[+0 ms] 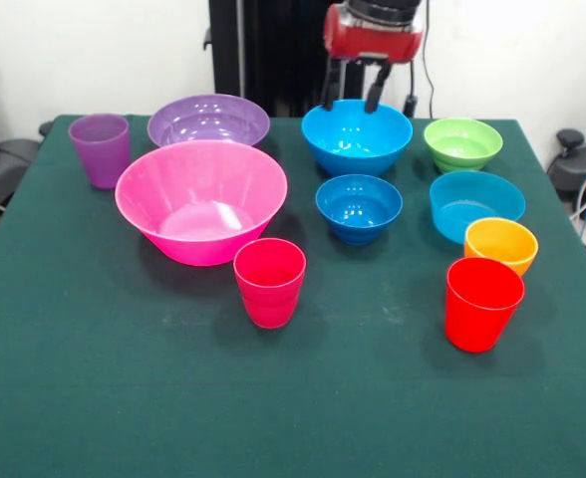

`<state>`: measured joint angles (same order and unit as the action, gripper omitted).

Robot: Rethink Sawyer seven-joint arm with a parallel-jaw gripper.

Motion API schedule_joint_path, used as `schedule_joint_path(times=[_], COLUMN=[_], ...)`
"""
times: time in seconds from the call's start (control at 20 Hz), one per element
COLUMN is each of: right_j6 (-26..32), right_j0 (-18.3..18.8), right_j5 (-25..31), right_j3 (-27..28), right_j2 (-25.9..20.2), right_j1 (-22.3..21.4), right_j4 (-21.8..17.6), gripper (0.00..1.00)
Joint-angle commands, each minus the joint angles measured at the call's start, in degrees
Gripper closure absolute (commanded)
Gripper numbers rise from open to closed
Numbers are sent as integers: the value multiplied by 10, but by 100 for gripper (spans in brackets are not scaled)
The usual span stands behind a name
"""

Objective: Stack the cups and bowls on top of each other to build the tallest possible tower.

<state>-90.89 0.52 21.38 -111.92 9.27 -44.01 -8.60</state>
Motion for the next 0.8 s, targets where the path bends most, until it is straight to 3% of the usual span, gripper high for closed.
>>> schedule_joint_path(times=[0.05, 0.55, 0.8], right_j6=[-53, -85, -113], right_j0=[-24, -92, -118], right_j5=[8, 32, 31], right_j3=[101, 183, 204], right_j2=[22, 107, 141], right_j1=[82, 138, 173], right_j4=[-57, -63, -34], gripper=[0, 0, 0])
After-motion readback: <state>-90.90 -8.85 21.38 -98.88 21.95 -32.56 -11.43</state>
